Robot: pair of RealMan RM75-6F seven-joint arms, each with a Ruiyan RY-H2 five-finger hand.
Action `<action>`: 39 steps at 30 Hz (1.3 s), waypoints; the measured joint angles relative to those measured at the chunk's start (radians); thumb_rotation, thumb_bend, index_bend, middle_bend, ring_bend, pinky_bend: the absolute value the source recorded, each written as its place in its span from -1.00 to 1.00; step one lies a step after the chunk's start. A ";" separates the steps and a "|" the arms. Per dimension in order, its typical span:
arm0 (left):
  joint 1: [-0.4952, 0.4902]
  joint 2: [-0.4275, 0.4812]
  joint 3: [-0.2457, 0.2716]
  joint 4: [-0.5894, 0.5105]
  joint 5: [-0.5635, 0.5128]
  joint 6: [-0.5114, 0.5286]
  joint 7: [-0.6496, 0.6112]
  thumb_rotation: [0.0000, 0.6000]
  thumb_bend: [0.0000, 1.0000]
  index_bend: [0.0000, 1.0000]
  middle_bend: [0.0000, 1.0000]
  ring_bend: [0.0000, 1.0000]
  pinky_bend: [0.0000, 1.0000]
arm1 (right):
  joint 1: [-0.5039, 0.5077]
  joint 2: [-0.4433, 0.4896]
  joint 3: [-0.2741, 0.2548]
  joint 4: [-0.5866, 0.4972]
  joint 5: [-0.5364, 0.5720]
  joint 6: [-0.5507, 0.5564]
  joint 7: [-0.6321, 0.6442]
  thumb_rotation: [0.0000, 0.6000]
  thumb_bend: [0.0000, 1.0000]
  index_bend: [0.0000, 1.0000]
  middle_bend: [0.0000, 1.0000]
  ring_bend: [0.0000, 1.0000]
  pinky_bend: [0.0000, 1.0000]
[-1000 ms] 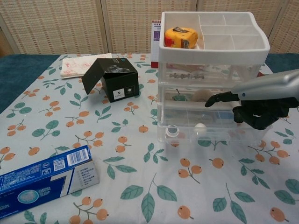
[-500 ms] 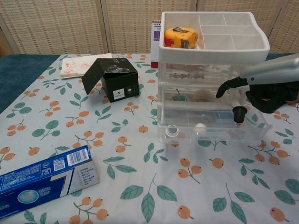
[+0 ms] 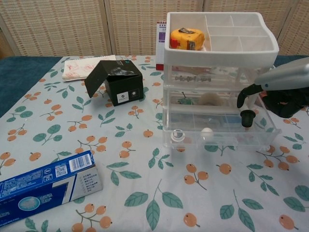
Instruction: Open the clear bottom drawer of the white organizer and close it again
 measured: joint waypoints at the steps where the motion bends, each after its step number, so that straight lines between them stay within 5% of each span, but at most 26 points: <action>1: -0.001 -0.001 0.000 0.001 0.000 -0.001 -0.001 1.00 -0.51 -0.57 -0.62 -0.58 -0.70 | 0.002 -0.001 -0.003 -0.001 0.004 0.006 -0.005 1.00 0.19 -0.66 0.83 1.00 1.00; 15: -0.002 -0.008 0.000 0.016 -0.002 -0.005 -0.011 1.00 -0.51 -0.57 -0.62 -0.58 -0.70 | 0.016 -0.020 -0.032 -0.016 0.024 0.014 -0.028 1.00 0.21 -0.66 0.83 1.00 1.00; 39: -0.002 -0.005 0.001 0.006 0.004 0.000 -0.006 1.00 -0.51 -0.57 -0.62 -0.58 -0.70 | -0.026 0.042 -0.045 -0.088 -0.132 0.006 0.051 1.00 0.24 -0.66 0.83 1.00 1.00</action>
